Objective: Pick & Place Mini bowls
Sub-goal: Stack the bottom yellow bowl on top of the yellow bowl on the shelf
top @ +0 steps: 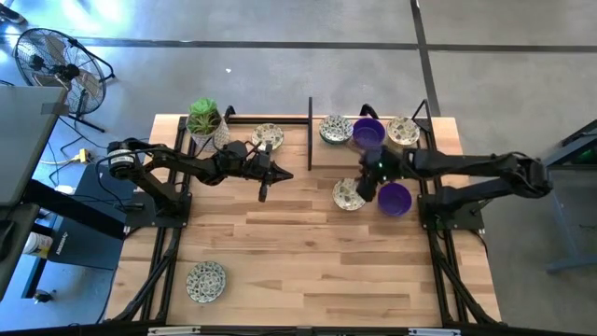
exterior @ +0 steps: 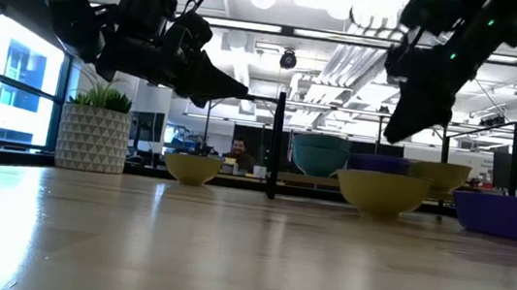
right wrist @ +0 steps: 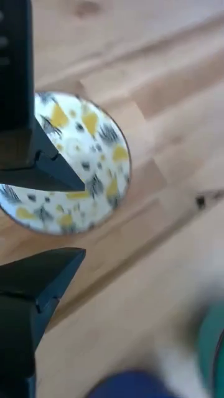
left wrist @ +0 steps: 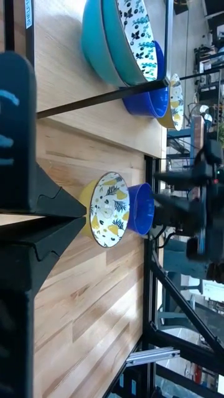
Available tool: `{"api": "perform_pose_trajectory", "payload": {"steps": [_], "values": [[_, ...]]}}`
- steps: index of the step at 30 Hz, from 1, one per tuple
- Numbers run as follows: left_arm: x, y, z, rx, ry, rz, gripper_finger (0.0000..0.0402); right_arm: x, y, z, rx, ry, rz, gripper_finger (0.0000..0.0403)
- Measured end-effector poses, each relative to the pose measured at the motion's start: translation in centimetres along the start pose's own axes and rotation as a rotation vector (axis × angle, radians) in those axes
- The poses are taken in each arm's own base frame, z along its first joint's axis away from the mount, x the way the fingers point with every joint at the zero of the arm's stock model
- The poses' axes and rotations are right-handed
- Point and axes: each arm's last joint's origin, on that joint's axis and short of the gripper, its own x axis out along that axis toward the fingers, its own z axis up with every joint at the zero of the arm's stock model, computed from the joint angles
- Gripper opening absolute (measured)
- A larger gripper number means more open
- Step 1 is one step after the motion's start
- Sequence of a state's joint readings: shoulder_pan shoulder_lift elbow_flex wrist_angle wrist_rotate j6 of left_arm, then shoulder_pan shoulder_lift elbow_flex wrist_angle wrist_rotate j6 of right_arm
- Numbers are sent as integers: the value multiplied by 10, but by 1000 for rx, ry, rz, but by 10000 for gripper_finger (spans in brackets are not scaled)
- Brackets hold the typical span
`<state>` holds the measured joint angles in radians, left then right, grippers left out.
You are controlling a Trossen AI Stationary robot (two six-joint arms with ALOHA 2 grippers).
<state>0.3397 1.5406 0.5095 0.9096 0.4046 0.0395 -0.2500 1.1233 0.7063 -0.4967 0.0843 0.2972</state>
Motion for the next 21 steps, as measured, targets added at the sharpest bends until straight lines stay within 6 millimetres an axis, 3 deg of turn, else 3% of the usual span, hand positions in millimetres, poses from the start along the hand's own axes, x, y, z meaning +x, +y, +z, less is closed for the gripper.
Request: {"api": "perform_pose_trajectory", "payload": {"steps": [5, 9, 14, 21], "values": [[0, 0, 0, 0, 0, 0, 0, -3, 31, -12, -163, -7, 1, 150], [0, 0, 0, 2, 0, 3, 0, -4, 47, -22, -217, 34, 2, 182], [0, 0, 0, 4, 0, 3, 0, -5, 72, -18, -318, 72, 15, 224], [0, 0, 0, 4, 2, 3, 0, 22, 109, -21, -549, 205, -68, 211]]}}
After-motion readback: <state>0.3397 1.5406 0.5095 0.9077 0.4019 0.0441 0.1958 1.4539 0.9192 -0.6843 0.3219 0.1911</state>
